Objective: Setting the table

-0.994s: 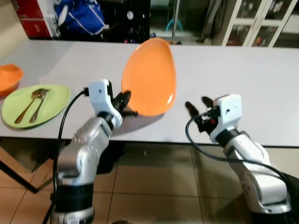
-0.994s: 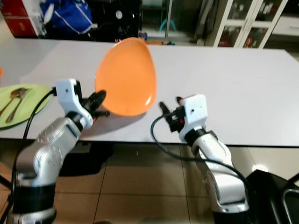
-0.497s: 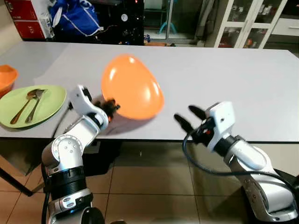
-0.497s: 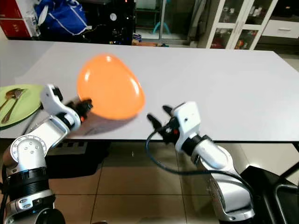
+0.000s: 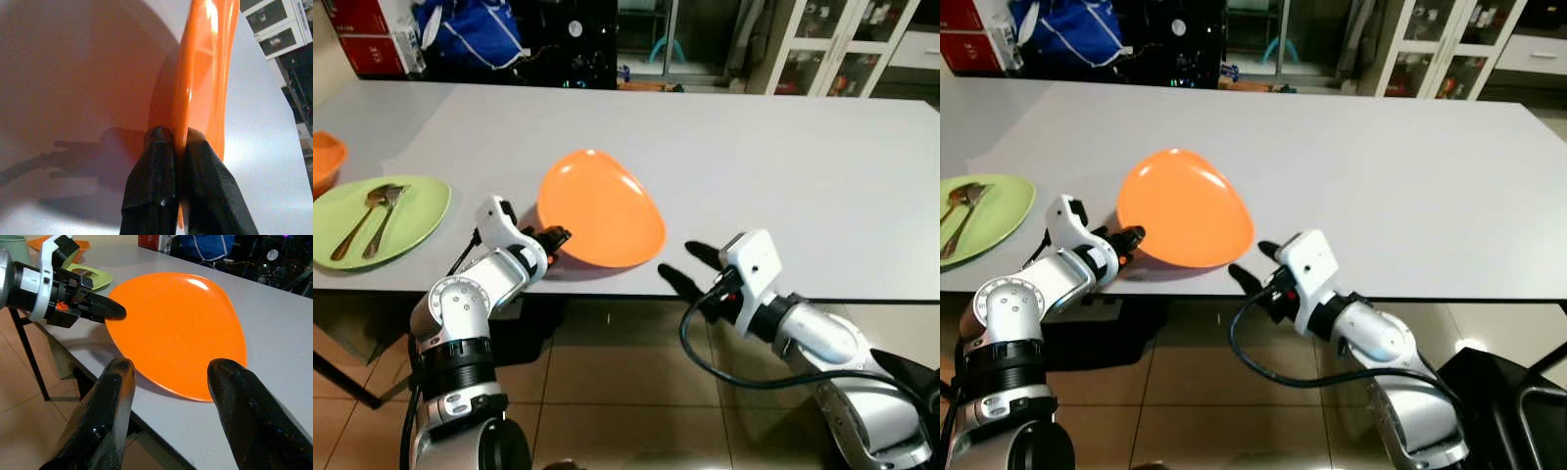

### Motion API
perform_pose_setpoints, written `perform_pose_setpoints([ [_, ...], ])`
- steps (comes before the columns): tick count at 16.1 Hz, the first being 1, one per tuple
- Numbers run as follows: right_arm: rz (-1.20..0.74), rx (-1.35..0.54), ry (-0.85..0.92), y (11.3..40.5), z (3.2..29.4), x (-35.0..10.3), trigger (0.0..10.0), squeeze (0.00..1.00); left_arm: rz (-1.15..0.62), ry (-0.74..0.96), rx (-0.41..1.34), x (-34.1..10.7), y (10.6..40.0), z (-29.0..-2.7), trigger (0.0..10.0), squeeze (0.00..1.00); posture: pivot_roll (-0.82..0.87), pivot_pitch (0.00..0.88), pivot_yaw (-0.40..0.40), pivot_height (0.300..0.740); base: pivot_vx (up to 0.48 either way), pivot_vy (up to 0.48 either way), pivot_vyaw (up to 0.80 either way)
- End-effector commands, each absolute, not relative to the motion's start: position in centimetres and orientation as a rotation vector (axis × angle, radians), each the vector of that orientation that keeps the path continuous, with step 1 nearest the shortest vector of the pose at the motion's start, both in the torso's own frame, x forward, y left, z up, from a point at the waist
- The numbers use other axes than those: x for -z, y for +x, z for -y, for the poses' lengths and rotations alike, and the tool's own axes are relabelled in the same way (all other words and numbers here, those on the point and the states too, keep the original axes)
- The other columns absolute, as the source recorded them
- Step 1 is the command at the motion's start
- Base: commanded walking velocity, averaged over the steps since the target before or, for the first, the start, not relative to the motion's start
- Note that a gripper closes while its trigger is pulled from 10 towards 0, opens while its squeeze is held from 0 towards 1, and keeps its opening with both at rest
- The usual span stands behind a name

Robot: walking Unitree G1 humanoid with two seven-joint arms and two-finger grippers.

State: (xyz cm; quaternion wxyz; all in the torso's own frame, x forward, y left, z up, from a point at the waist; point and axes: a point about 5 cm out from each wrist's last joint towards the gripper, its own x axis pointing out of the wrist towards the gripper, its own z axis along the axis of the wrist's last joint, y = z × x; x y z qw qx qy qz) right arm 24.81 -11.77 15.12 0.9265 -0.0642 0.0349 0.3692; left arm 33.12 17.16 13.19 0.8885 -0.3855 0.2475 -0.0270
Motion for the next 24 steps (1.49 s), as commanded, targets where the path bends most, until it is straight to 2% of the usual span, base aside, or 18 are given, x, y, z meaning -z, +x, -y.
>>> perform_pose_setpoints([
  [1,-0.075,-0.76,-0.154,24.7,11.7,-15.2,10.0,0.0,-0.518,-0.785,0.027,-13.0,33.4,-17.6,10.0,0.0,-0.02,0.0,0.0,0.74,0.0,0.0,0.0],
  [4,-0.076,-0.762,-0.154,24.7,11.6,-15.2,10.0,0.0,-0.522,-0.805,-0.006,-12.1,34.1,-18.4,10.0,0.0,-0.02,0.0,-0.004,0.74,0.0,0.0,0.0],
  [5,-0.076,-0.761,-0.154,24.7,11.5,-15.1,10.0,0.0,-0.53,-0.826,-0.015,-11.6,34.4,-18.7,10.0,0.91,-0.02,0.001,-0.007,0.74,0.0,0.0,0.0],
  [6,-0.075,-0.76,-0.154,24.7,11.5,-15.1,10.0,0.0,-0.532,-0.831,-0.016,-11.5,34.5,-18.7,10.0,1.0,-0.02,0.001,-0.007,0.74,0.0,0.0,0.0],
  [8,-0.073,-0.749,-0.155,24.7,11.5,-15.1,10.0,0.0,-0.538,-0.767,-0.028,-11.1,35.2,-19.1,10.0,1.0,-0.02,0.005,-0.005,0.74,0.0,0.0,0.0],
  [15,-0.081,-0.747,-0.153,24.5,11.5,-14.9,10.0,0.0,-0.579,-0.712,-0.024,-10.8,35.6,-19.3,10.0,1.0,-0.02,0.014,-0.005,0.74,0.0,0.0,0.0],
  [24,-0.087,-0.752,-0.145,24.5,11.5,-14.7,10.0,0.0,-0.57,-0.488,-0.078,-11.7,35.0,-19.2,10.0,1.0,-0.01,0.008,-0.001,0.74,0.0,0.0,0.0],
])
